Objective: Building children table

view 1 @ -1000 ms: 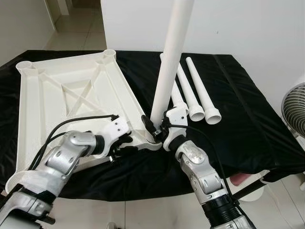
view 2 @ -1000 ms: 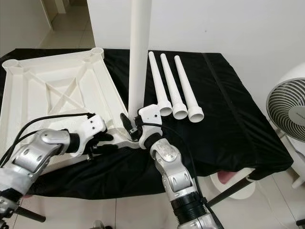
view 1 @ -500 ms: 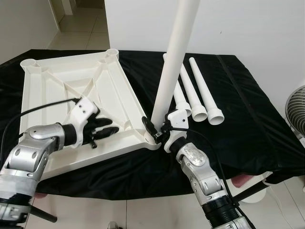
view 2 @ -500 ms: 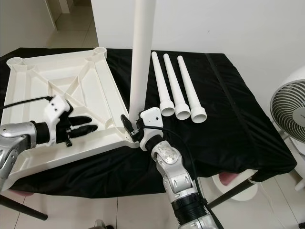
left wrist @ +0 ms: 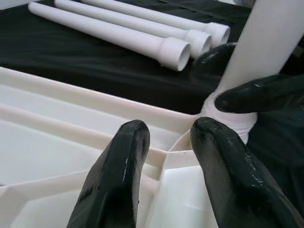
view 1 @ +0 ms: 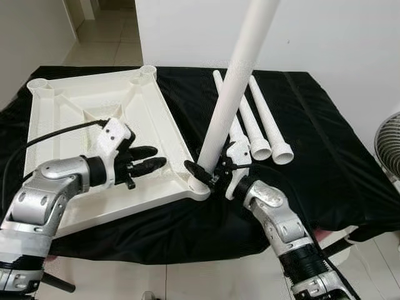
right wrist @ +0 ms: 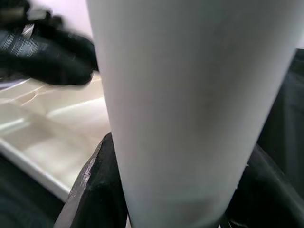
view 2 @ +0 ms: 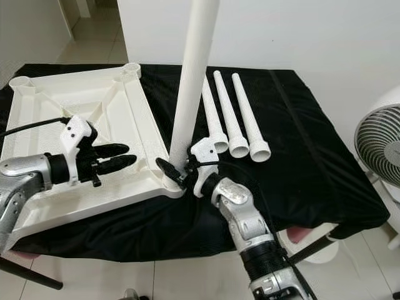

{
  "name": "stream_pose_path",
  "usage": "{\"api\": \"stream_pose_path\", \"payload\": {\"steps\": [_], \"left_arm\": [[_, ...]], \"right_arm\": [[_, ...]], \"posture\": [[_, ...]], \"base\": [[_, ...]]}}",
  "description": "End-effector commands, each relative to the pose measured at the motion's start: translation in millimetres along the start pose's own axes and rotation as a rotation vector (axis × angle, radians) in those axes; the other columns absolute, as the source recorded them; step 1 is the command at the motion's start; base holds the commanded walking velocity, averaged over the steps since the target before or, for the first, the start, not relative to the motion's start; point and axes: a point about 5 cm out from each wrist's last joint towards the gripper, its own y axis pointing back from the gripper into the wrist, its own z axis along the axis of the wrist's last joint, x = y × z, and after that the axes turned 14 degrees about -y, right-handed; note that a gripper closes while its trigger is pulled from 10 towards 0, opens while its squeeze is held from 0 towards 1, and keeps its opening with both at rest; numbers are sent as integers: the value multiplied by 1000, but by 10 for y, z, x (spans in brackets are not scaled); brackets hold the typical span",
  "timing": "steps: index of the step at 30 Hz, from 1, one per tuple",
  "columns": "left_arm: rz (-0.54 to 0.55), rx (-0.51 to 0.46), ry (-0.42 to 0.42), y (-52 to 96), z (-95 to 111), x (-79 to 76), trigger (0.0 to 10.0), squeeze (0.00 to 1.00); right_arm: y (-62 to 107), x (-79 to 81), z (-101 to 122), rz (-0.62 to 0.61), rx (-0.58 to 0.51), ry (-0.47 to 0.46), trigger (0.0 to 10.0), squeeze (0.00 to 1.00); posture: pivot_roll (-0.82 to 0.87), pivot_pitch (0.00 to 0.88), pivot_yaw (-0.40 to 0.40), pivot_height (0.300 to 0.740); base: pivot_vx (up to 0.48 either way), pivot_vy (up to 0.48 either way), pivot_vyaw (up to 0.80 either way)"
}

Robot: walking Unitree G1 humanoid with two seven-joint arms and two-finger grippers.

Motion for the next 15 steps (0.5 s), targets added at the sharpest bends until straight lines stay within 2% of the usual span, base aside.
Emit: {"api": "stream_pose_path", "payload": {"steps": [1, 6, 8, 11, 15], "left_arm": [[22, -12, -52, 73, 156, 53, 10000, 0], [13, 13, -89, 112, 174, 34, 10000, 0], [-41, 73, -125, 160, 121, -49, 10000, 0], [-110, 121, -139, 189, 48, -152, 10000, 0], [-153, 142, -137, 186, 6, -227, 10000, 0]], "right_arm": [[96, -71, -317, 21, 201, -52, 10000, 0], [92, -88, -315, 37, 225, -16, 10000, 0], [64, -108, -276, 44, 222, 14, 10000, 0], [28, -116, -220, 42, 196, 45, 10000, 0], [0, -100, -101, 47, 111, 17, 10000, 0]], "posture": [[13, 89, 21, 740], [19, 87, 16, 740], [26, 84, 11, 740], [29, 81, 6, 740], [37, 80, -2, 740]], "base": [[0, 0, 0], [0, 0, 0], [0, 0, 0], [0, 0, 0], [0, 0, 0]]}}
